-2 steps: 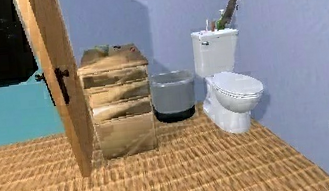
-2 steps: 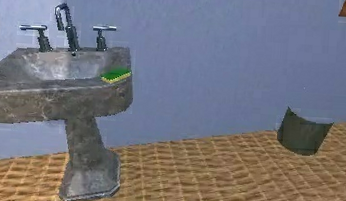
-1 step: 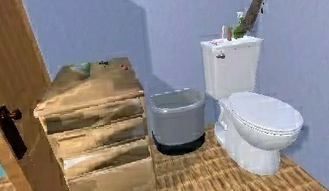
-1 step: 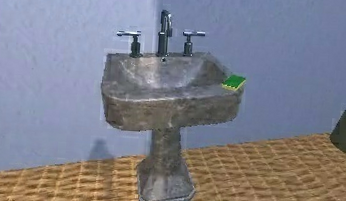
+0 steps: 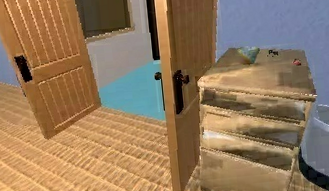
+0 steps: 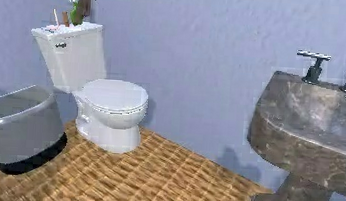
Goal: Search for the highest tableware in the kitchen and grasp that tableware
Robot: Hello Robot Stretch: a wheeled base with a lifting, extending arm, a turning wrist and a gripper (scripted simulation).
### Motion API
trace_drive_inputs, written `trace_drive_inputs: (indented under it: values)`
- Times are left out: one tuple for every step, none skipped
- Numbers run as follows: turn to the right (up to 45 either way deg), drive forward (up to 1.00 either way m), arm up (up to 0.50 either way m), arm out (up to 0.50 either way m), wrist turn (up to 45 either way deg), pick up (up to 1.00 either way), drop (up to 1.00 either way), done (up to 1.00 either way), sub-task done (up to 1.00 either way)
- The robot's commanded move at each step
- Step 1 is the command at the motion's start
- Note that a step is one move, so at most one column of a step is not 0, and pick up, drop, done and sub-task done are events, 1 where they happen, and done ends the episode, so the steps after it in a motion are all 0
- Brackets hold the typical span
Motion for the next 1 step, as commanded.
trace_drive_inputs:
  values:
    - [-18.0,0.0,0.0,0.0,0.0,0.0,0.0,0.0,0.0]
